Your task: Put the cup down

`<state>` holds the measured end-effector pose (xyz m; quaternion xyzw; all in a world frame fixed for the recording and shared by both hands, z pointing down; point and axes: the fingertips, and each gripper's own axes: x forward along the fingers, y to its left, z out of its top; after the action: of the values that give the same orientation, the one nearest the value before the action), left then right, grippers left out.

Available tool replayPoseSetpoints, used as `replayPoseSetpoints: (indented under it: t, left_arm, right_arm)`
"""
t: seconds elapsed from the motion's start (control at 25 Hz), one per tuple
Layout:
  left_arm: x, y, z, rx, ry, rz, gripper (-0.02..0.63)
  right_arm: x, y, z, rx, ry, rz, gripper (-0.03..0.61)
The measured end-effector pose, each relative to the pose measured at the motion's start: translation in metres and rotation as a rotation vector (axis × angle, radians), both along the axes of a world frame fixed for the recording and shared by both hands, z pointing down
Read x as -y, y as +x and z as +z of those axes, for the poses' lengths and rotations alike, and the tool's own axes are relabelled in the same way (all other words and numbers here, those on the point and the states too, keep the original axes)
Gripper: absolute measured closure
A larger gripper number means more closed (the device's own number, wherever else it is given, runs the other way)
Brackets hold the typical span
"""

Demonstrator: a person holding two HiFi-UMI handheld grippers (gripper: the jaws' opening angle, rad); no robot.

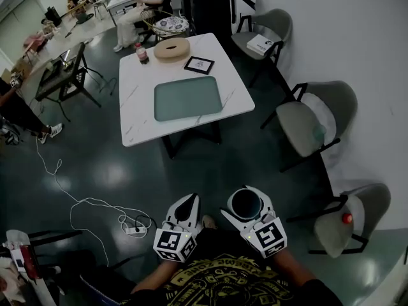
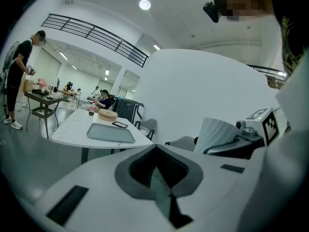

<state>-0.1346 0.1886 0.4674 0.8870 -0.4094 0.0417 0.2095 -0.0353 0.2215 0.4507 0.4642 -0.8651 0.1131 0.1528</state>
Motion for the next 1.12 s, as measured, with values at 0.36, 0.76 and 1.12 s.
replayPoseSetpoints:
  t: [0.36,0.76,1.12]
  left_arm:
    - [0.018,-0.022,-0.003,-0.009,0.002,-0.021,0.604]
    - [0.048,-0.041,-0.012,0.005,0.028,-0.109,0.604]
    - [0.086,-0.034,-0.020,0.033,0.037,-0.195,0.604]
  right_arm:
    - [0.020,-0.019,-0.001,0.000,-0.006,-0.003,0.212]
    - [0.059,-0.033,-0.002,0.025,0.009,-0.079,0.212]
    - [0.112,-0.023,-0.010,0.021,0.005,-0.147,0.212]
